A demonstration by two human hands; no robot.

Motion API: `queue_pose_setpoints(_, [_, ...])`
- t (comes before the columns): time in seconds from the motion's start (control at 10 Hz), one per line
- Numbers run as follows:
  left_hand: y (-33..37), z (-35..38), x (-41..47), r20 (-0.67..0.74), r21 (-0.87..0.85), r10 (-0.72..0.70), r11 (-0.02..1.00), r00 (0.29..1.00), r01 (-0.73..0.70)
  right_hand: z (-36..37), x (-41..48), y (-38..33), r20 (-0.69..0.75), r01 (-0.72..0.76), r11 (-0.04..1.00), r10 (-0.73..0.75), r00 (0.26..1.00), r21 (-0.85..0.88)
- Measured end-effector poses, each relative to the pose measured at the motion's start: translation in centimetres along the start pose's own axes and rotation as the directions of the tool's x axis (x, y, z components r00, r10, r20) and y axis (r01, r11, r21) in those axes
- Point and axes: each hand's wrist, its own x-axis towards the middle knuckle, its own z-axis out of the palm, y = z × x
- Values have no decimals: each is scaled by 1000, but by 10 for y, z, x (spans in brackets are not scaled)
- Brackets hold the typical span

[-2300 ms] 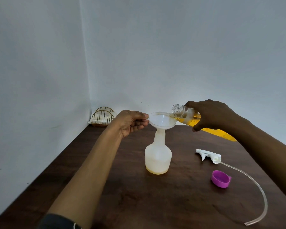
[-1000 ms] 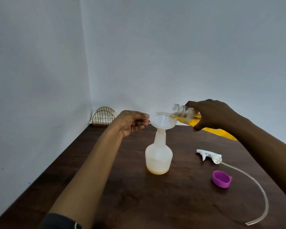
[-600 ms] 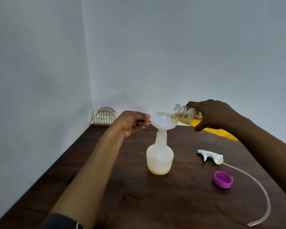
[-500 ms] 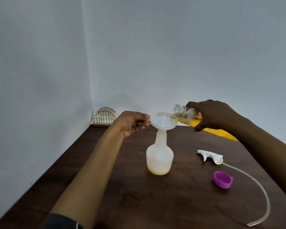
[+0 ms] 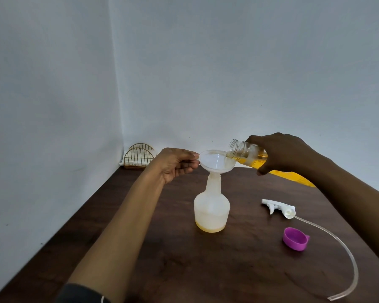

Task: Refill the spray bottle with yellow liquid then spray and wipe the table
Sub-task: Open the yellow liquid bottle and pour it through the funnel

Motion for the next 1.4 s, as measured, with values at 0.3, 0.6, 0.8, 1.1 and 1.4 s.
queue_pose_setpoints(0.3, [0,0,0,2,-5,2,1000,1000,-2,0,1,0,2,2,1000,-2,1000,-4])
queue_pose_setpoints(0.6, [0,0,1,-2,3,-1,1000,1000,1,0,2,2,-9,13,1000,-13,1000,-21])
queue_pose_setpoints(0.8, [0,0,1,0,5,0,1000,1000,0,-1,2,1,-8,13,999,-13,1000,-30])
queue_pose_setpoints(1.1, [0,0,0,-2,0,3,1000,1000,-3,-2,2,0,-8,14,999,-14,1000,-42])
queue_pose_setpoints(1.4, [1,1,-1,1,7,3,1000,1000,-3,-2,2,0,-3,12,999,-13,1000,-43])
